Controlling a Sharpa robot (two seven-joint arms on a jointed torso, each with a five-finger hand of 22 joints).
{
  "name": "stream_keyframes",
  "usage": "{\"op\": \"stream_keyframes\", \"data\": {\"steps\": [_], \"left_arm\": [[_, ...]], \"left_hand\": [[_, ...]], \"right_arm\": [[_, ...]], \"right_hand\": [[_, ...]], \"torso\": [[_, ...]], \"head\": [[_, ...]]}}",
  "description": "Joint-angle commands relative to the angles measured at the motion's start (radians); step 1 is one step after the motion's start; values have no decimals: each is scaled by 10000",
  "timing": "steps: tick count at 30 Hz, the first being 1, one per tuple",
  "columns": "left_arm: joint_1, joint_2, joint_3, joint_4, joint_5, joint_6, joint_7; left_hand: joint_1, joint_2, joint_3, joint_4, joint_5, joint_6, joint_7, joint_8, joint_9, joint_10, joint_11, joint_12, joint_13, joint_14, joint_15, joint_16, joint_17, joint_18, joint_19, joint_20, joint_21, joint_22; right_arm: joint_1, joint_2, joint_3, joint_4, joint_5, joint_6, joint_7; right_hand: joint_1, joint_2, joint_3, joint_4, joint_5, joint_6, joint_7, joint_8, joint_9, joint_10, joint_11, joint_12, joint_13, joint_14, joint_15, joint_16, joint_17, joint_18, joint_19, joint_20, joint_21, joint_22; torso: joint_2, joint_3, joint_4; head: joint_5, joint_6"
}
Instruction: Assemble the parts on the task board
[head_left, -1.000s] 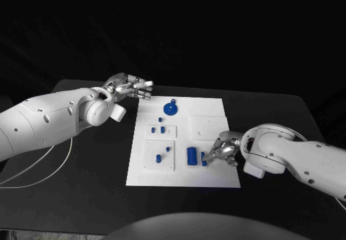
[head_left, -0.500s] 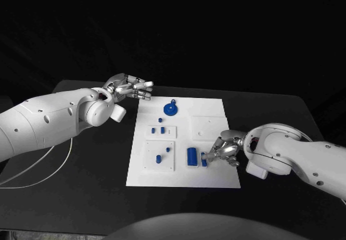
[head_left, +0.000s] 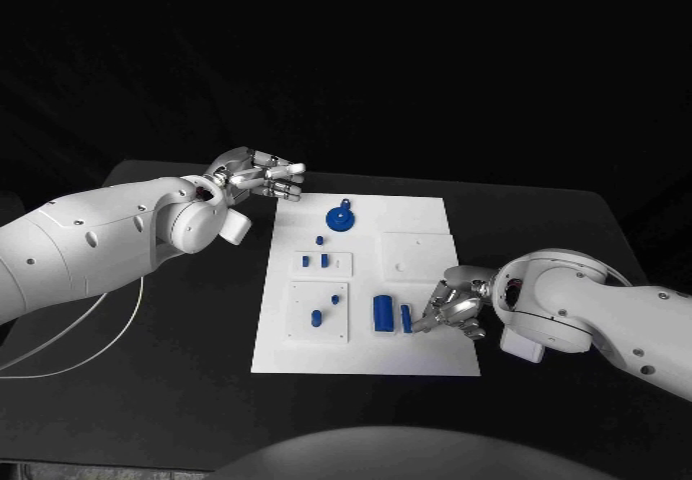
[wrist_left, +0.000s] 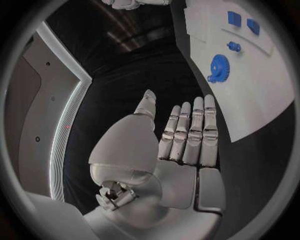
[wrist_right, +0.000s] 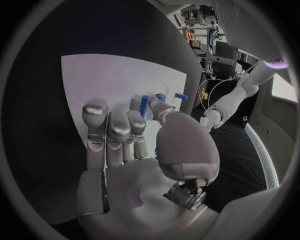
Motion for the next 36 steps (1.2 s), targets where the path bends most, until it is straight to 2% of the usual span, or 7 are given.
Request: {"op": "stream_keyframes", "data": {"steps": [1,22,26,30,35,36], "left_arm": [[-2,5,6,32,-26,102,116],[-2,-7,6,40,-26,106,116],[-2,-8,6,40,-26,111,109],[-2,-13,6,37,-26,108,101],[-2,-8,6,41,-28,113,94],[-2,-7,6,41,-28,115,91]], "left_hand": [[-38,-14,-29,4,5,25,66,5,6,-3,-4,-26,11,-56,-6,8,10,-43,-49,49,-26,-10],[-38,-14,-29,4,5,25,66,5,6,-3,-4,-26,11,-56,-6,8,10,-43,-49,49,-26,-10],[-38,-14,-29,4,5,25,66,5,6,-3,-4,-26,11,-56,-6,8,10,-43,-49,49,-26,-10],[-38,-14,-29,4,5,25,66,5,6,-3,-4,-26,11,-56,-6,8,10,-43,-49,49,-26,-10],[-38,14,-32,-8,8,36,61,4,6,11,-8,-26,10,-47,-9,7,9,-46,-44,44,-25,-9],[-38,14,-32,-8,8,36,61,4,6,11,-8,-26,10,-47,-9,7,9,-46,-44,44,-25,-9]], "right_arm": [[-42,-1,0,29,-310,421,47],[-150,190,0,-83,-570,106,-79],[-169,273,-1,-186,-751,-108,-172],[-176,351,-1,-307,-872,-267,-243],[-180,482,-3,-463,-916,-296,-292],[-183,506,-4,-487,-915,-280,-299]], "right_hand": [[97,8,-20,-79,-4,71,13,-45,-28,-9,32,10,-14,-3,-18,-52,-4,-86,539,32,-56,891],[42,88,3,10,-119,148,-18,-36,21,4,16,31,-12,0,-28,-42,6,-96,548,23,-28,900],[18,130,152,42,-154,155,-37,-41,81,14,2,47,-8,0,-39,-40,10,-106,549,11,-20,901],[1,161,228,37,-155,166,-48,-40,113,16,-8,47,-9,-1,-44,-36,14,-108,552,4,-10,901],[7,215,266,31,-152,171,-56,-39,127,21,-10,55,-6,5,-47,-19,26,-111,552,3,-2,903],[-57,249,301,-82,-149,170,-63,-41,193,20,-15,57,-3,0,-51,-16,32,-121,548,-3,8,903]], "torso": [[-3,1,7],[-4,-1,9],[6,13,16],[0,2,5],[0,7,7],[-1,6,11]], "head": [[3,6],[11,-27],[22,-41],[41,-50],[47,-56],[46,-59]]}}
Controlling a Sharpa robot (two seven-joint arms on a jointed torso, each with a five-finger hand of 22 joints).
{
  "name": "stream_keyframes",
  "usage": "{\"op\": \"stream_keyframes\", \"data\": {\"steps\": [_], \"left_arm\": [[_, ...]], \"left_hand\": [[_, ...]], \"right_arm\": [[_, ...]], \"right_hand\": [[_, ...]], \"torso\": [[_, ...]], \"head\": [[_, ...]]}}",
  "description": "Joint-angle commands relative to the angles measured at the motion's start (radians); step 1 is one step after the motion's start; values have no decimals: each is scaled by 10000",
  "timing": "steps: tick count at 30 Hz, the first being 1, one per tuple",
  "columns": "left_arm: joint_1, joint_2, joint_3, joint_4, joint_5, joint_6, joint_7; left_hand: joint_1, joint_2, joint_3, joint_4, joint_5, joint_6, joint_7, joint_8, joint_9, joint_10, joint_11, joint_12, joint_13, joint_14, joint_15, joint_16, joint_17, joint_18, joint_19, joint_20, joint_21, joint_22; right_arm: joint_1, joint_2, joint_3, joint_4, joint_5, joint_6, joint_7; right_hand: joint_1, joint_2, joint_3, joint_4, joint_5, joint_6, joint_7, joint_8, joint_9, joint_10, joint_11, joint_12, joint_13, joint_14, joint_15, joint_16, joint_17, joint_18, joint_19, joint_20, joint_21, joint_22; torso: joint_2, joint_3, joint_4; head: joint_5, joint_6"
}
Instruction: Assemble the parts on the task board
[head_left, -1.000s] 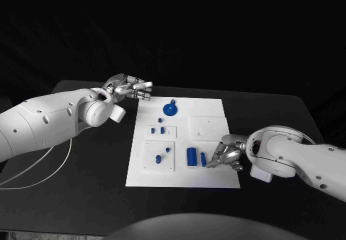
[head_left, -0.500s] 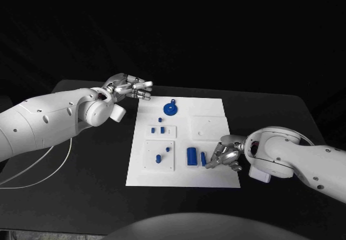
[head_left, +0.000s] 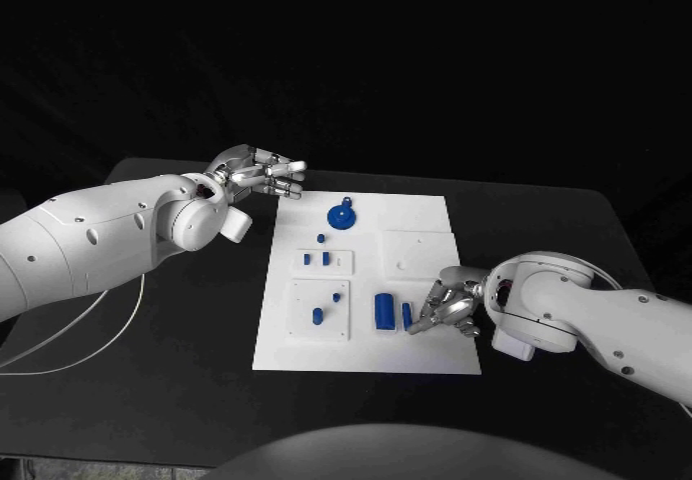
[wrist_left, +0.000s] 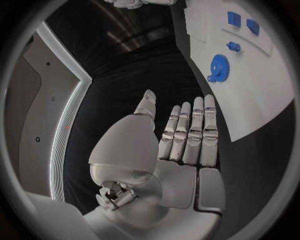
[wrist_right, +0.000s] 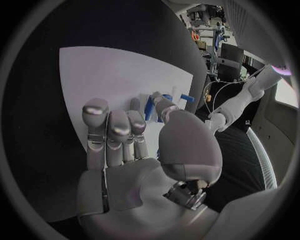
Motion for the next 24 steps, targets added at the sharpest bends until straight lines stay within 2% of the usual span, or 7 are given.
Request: {"op": "stream_keyframes", "data": {"steps": [1,8,20,24], "left_arm": [[-2,14,6,28,-20,116,77],[-2,14,6,28,-28,122,60],[-2,12,5,30,-43,119,50],[-2,10,5,31,-45,110,57]], "left_hand": [[-38,14,-33,-8,8,36,61,4,6,10,-8,-26,10,-47,-9,7,9,-46,-44,44,-25,-9],[-38,14,-33,-8,8,36,61,4,6,10,-8,-26,10,-47,-9,7,9,-46,-44,44,-25,-9],[-38,14,-33,-8,8,36,61,4,6,10,-8,-26,10,-47,-9,7,9,-46,-44,44,-25,-9],[-38,14,-33,-8,8,36,61,4,6,10,-8,-26,10,-47,-9,7,9,-46,-44,44,-25,-9]], "right_arm": [[-20,59,-5,-104,-268,-128,-146],[-43,127,-13,-194,-232,74,-216],[-48,123,-18,-229,-151,163,-255],[-48,93,-17,-209,-1,118,-172]], "right_hand": [[-63,125,97,-105,-22,79,-22,-41,74,20,-14,58,-5,4,-54,-16,14,-121,548,-4,9,904],[-4,131,122,-183,7,85,-28,-45,66,14,-18,48,-9,3,-53,-20,12,-122,544,-2,-3,902],[-73,126,116,-244,113,95,-27,-43,21,10,-17,45,-10,4,-54,-32,4,-124,541,-3,-43,893],[-174,12,-10,-162,470,98,-21,-42,22,8,-13,48,-8,0,-52,-52,-9,-122,544,-4,-34,895]], "torso": [[0,-2,4],[-5,-15,5],[-2,-8,4],[-1,-4,-2]], "head": [[9,-9],[0,-14],[-25,18],[-30,41]]}}
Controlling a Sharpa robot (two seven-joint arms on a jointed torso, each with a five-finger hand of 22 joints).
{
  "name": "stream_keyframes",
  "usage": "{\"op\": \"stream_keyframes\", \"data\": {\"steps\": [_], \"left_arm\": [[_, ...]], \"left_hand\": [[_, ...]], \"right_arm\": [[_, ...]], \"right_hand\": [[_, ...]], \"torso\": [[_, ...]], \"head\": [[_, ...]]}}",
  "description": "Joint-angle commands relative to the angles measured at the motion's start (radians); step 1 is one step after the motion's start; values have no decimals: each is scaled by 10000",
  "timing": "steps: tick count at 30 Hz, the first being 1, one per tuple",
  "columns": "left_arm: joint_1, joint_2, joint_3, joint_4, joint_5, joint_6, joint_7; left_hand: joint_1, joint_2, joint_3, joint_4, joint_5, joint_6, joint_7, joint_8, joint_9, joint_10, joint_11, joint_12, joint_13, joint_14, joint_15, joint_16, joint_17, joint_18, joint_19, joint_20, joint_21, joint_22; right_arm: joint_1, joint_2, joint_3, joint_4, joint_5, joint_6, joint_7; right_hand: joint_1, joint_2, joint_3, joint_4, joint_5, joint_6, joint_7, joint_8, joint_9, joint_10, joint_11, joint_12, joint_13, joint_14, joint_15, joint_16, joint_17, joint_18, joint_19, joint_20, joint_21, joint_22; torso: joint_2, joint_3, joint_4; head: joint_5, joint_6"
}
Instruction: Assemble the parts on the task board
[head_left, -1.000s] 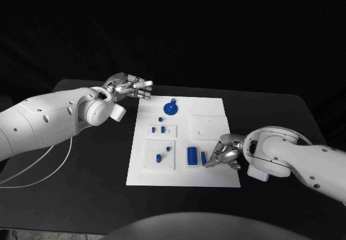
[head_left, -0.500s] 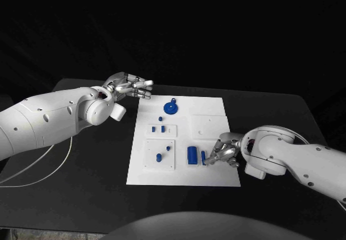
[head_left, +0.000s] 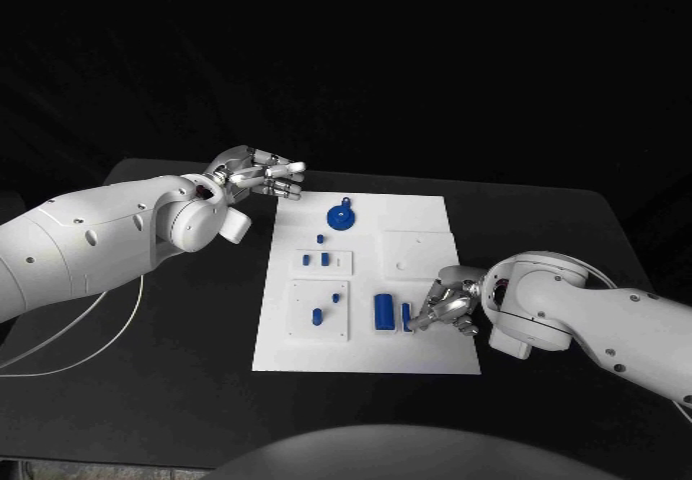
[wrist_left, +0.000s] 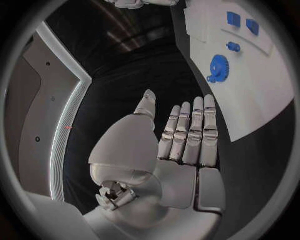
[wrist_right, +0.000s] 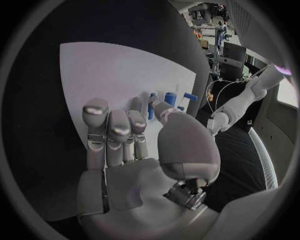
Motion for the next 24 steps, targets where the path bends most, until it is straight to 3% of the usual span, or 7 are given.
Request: {"op": "stream_keyframes", "data": {"steps": [1,6,9,10,17,22,24], "left_arm": [[-1,8,6,30,-29,104,75],[-1,-4,7,49,-17,-12,171],[-1,-12,8,64,-2,-121,245],[-1,-15,8,72,6,-162,271],[2,-28,11,106,142,-379,375],[7,31,14,-19,313,-549,447],[13,92,15,-135,409,-646,493]], "left_hand": [[-38,14,-33,-8,8,36,61,4,6,11,-8,-26,11,-47,-9,7,9,-45,-44,44,-25,-9],[-31,16,-39,-19,20,39,60,5,6,19,-12,-25,11,-36,-12,9,10,-43,-36,41,-20,-7],[-18,15,-38,-38,38,37,59,2,5,42,-17,-24,11,-22,-17,8,10,-43,-28,37,-16,-6],[-18,15,-38,-38,38,37,59,2,5,42,-17,-24,11,-22,-17,8,10,-43,-28,37,-16,-6],[-15,22,-38,-58,45,56,53,5,6,82,-28,-24,11,-22,-20,8,9,-46,-27,35,-16,-6],[-6,27,-36,-80,49,70,46,4,5,125,-38,-25,11,-18,-23,9,9,-50,-25,32,-16,-7],[0,32,-33,-85,50,79,42,7,7,144,-43,-24,11,-17,-26,8,8,-51,-24,30,-16,-7]], "right_arm": [[-35,-44,-19,3,161,128,-32],[-33,-138,113,-11,836,73,378],[-27,-155,353,-114,1205,32,640],[-18,-160,451,-178,1325,14,745],[316,-98,870,-924,2043,-116,1356],[757,228,956,-1982,2470,-696,2658],[930,492,969,-2648,2671,-1097,3390]], "right_hand": [[-135,-152,-179,92,219,33,26,-51,-6,10,-10,57,-3,0,-52,-53,-8,-120,544,-4,-42,894],[-440,-486,-1624,939,801,-235,187,-52,-168,-48,91,16,-11,-9,26,-158,-97,-78,532,55,-178,857],[-84,297,-4552,1050,2228,-461,285,-53,-505,-92,139,-22,-38,-12,49,-243,-165,-41,535,96,-304,830],[-9,454,-4958,1014,2126,-470,276,-58,-599,-101,155,-24,-46,-11,54,-239,-165,-32,538,106,-313,835],[215,263,-5017,1515,1858,-542,313,-61,-838,-139,175,-42,-95,-19,69,-294,-201,29,539,120,-415,833],[268,822,-5280,899,2123,-627,357,-58,-1135,-241,206,-369,-343,-48,102,-605,-415,81,503,167,-840,736],[276,959,-5479,632,2563,-603,362,-76,-1531,-427,202,-1337,-1054,-164,130,-1408,-983,106,371,196,-2212,287]], "torso": [[2,5,-7],[-3,2,-9],[-13,5,-4],[-18,2,1],[-29,-6,10],[-91,-20,0],[-139,-32,-5]], "head": [[-13,42],[-42,263],[-114,410],[-122,462],[-211,908],[-294,1393],[-314,1584]]}}
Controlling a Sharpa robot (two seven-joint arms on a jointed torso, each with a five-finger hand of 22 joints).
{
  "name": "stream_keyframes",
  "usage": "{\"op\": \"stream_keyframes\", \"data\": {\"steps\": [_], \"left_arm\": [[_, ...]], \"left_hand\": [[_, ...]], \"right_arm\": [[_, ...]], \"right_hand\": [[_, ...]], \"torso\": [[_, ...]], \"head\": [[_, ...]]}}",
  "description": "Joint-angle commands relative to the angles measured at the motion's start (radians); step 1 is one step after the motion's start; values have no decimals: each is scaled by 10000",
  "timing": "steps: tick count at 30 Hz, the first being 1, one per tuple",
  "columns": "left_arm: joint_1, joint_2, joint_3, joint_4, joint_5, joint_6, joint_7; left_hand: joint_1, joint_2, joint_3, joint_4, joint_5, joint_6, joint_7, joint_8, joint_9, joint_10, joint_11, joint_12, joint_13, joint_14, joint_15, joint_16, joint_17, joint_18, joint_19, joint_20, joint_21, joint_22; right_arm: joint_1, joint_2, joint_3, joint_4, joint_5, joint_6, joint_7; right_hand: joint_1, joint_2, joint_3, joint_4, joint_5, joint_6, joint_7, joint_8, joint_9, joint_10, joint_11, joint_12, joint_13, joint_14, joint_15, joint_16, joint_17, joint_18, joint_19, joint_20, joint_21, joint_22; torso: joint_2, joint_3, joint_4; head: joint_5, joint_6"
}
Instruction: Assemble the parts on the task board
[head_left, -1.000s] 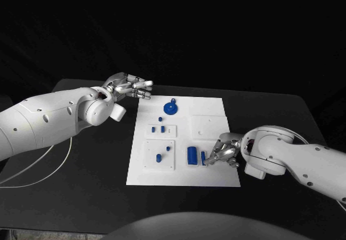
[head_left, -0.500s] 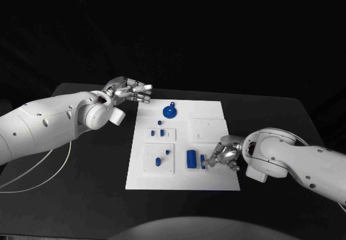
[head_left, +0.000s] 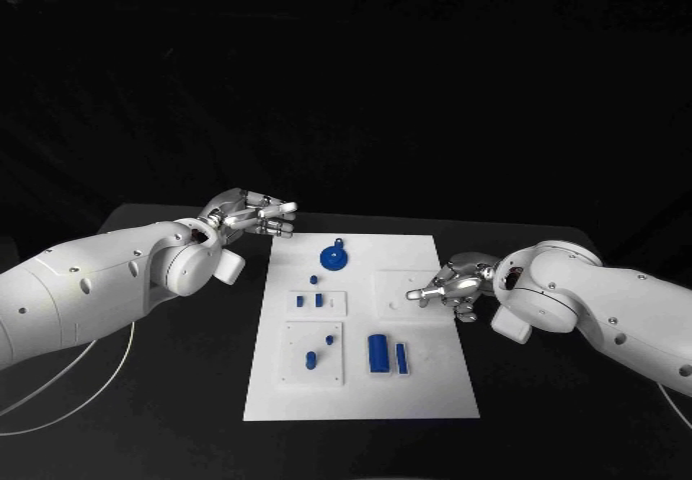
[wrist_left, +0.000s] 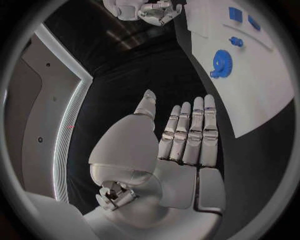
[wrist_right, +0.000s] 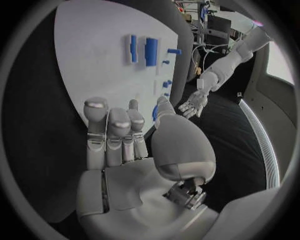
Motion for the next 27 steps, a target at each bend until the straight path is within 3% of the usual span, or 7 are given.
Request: {"op": "stream_keyframes", "data": {"steps": [1,8,17,24,25,26,27], "left_arm": [[15,109,11,-152,337,-368,311],[135,500,13,-849,696,-684,548],[231,1017,17,-1680,1047,-359,454],[238,1236,20,-2071,1183,-314,515],[221,1187,9,-2012,893,-445,328],[218,1185,10,-2002,896,-455,331],[206,1179,16,-1973,902,-484,341]], "left_hand": [[0,33,-5,-56,50,43,6,7,7,106,-7,-24,11,-17,-26,8,8,-52,-23,30,-16,-7],[10,35,-5,-39,50,13,13,1,4,149,-13,-26,10,-54,-17,1,1,-60,-43,35,-29,-13],[31,104,-9,-24,48,-821,49,-31,-37,-169,75,-29,5,-643,135,-17,-22,31,-237,187,-113,-49],[45,81,33,-23,71,-1013,-28,-49,-49,-456,48,-34,-3,-923,134,-23,-41,138,-232,265,-113,-52],[-3884,-54,819,-381,-667,-9968,-1517,-659,-631,-3477,-1463,-618,-580,-4025,-1342,-618,-665,-852,-3367,-1179,-849,-781],[-3909,-54,819,-381,-667,-9968,-1517,-659,-631,-3536,-1463,-618,-580,-4087,-1342,-618,-665,-852,-3409,-1179,-849,-781],[-4114,-54,819,-381,-667,-9968,-1517,-659,-631,-10702,-1463,-618,-580,-4292,-1342,-618,-665,-852,-3602,-1179,-849,-781]], "right_arm": [[187,319,11,-825,814,-917,2039],[487,1590,25,-3663,2315,-2110,4486],[604,2612,33,-5798,4146,-2857,6930],[617,2694,35,-6223,4834,-2741,7803],[615,2679,30,-6181,4051,-2609,6686],[616,2676,25,-6171,4059,-2618,6691],[619,2667,10,-6141,4083,-2644,6708]], "right_hand": [[-19,205,-229,-310,381,16,-7,-63,-365,-274,-20,-1371,-1069,-74,39,-1075,-773,91,444,87,-1930,-16],[361,862,-552,-1015,501,-444,225,-32,-741,-969,260,-4326,-4854,-507,339,-4364,-3040,91,62,381,-5838,-3373],[950,1497,-405,-1742,560,-2931,1112,58,-6177,-3267,1807,-8550,-11916,-3309,2269,-9042,-9957,440,-4639,2573,-5766,-11390],[659,1324,-477,-1873,450,-3597,1118,-168,-6341,-3809,1899,-8750,-11908,-4587,2500,-9129,-10665,771,-5764,3291,-5819,-12422],[-2953,472,1704,-1272,-3100,-11223,-384,-692,-6868,-13516,406,-9410,-12493,-7547,1013,-9753,-11267,-607,-14648,1261,-6510,-13073],[-3011,472,1704,-1272,-3100,-11223,-384,-692,-6868,-13516,406,-9410,-12493,-14572,1013,-9753,-11267,-607,-14648,1261,-6510,-13073],[-3255,472,1704,-1272,-3100,-11223,-384,-692,-6868,-13516,406,-9410,-12493,-14572,1013,-9753,-11267,-607,-14648,1261,-6510,-13073]], "torso": [[-120,-35,-10],[-504,-63,4],[-713,46,39],[-704,84,18],[-683,58,17],[-688,61,16],[-702,71,12]], "head": [[-54,402],[-32,925],[129,1483],[243,1602],[196,1560],[194,1558],[188,1551]]}}
